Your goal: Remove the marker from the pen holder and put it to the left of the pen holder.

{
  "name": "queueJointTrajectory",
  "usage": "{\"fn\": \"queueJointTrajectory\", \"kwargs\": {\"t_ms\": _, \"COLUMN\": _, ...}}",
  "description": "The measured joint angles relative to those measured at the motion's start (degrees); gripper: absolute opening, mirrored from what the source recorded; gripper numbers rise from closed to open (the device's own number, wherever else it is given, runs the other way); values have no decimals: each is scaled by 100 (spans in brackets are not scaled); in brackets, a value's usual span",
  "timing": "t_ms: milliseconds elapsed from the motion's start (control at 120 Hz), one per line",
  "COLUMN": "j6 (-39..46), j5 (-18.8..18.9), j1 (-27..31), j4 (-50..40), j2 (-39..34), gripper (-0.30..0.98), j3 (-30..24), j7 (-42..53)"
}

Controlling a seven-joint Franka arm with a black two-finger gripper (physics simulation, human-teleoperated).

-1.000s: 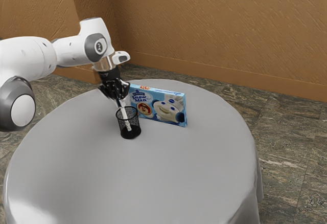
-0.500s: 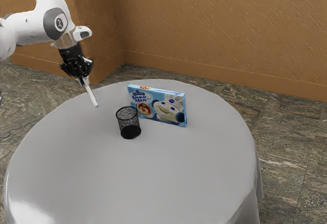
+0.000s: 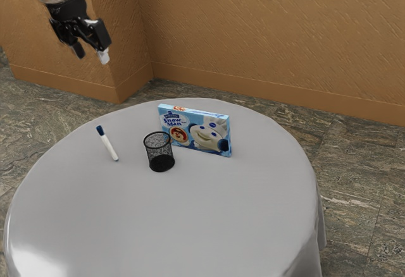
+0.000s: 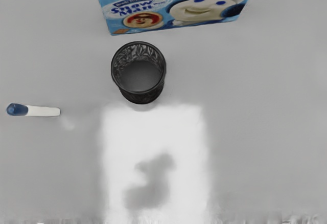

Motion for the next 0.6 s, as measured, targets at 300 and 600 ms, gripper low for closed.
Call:
{"fn": "queueJointTrajectory", "kwargs": {"t_ms": 300, "j6": -428, "j5": 588, "j1": -522, "j4": -622, "j2": -252, "gripper": 65, "j3": -198, "j7": -293}}
{"fn": "queueJointTrajectory", "kwargs": {"t_ms": 600, "j6": -430, "j5": 639, "j1": -532, "j4": -633, "j2": -269, "gripper": 68, "j3": -205, "j7": -478}}
